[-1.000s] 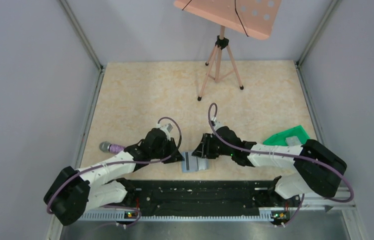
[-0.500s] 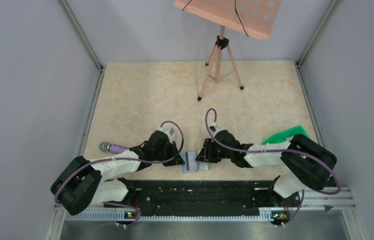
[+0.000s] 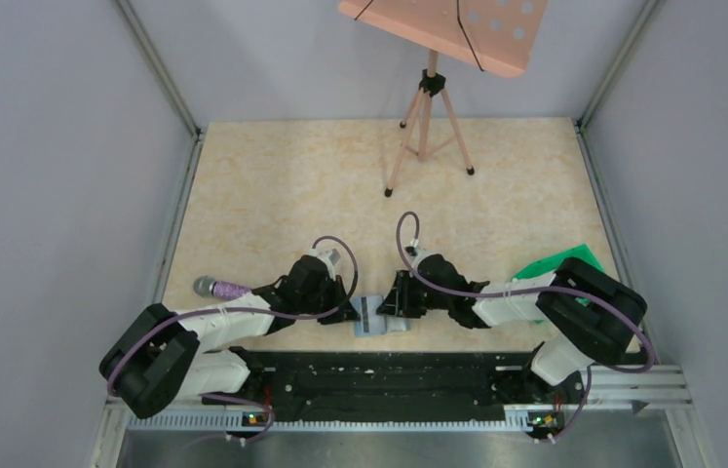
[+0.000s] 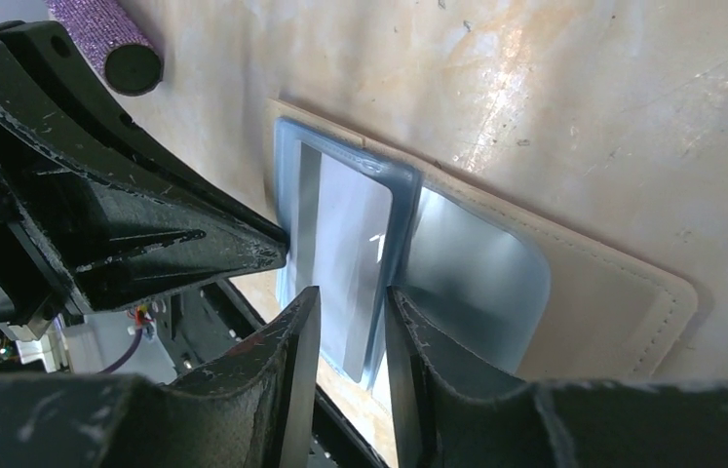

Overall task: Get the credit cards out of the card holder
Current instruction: Remove the credit card from the card holder.

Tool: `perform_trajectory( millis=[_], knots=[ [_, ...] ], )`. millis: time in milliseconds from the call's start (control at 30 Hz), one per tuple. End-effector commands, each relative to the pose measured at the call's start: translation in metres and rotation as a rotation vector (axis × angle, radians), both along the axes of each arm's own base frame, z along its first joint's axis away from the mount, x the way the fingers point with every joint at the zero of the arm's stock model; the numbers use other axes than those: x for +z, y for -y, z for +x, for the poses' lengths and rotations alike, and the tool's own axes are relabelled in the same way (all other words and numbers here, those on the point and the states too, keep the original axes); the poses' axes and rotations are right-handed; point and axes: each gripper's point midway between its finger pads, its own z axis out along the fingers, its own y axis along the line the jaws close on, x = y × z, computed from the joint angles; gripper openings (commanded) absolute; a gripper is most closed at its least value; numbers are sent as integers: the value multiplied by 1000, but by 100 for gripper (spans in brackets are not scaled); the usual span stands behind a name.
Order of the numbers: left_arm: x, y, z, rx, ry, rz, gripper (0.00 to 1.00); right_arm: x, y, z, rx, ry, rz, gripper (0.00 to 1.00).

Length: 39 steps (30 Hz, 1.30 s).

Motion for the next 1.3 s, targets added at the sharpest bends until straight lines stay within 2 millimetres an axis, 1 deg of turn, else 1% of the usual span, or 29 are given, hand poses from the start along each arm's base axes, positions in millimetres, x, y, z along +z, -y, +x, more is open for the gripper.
perform_trajectory(
  millis=[0,233,300,400,500,600,733,833,967,1133,1267],
  knots=[
    [-14,-9,-4,12,-11,47,9,3,-5,2,7,15,44,30],
    [-16,-12,-4,19,-15,63,9,-1,-5,1,8,3,54,24],
    [-18,-13,-4,22,-19,70,9,-1,-4,1,8,4,59,17],
    [-20,-14,-4,26,-26,82,9,4,-4,2,18,17,103,0],
    [-22,-14,-5,27,-32,87,9,12,-1,2,29,30,165,0],
    [-23,-15,-4,29,-34,93,9,15,4,2,25,34,190,0],
    [-25,-15,-3,31,-32,102,9,15,11,3,12,32,186,0],
    [-30,-20,-7,32,-58,128,9,12,18,5,-6,22,166,0],
    [-30,-21,-7,37,-61,135,9,9,26,6,-24,17,139,0],
    [-22,-18,-3,35,-45,126,10,15,37,10,-65,16,129,0],
    [-10,-13,5,17,-14,126,13,26,42,11,-95,11,125,0]
  ],
)
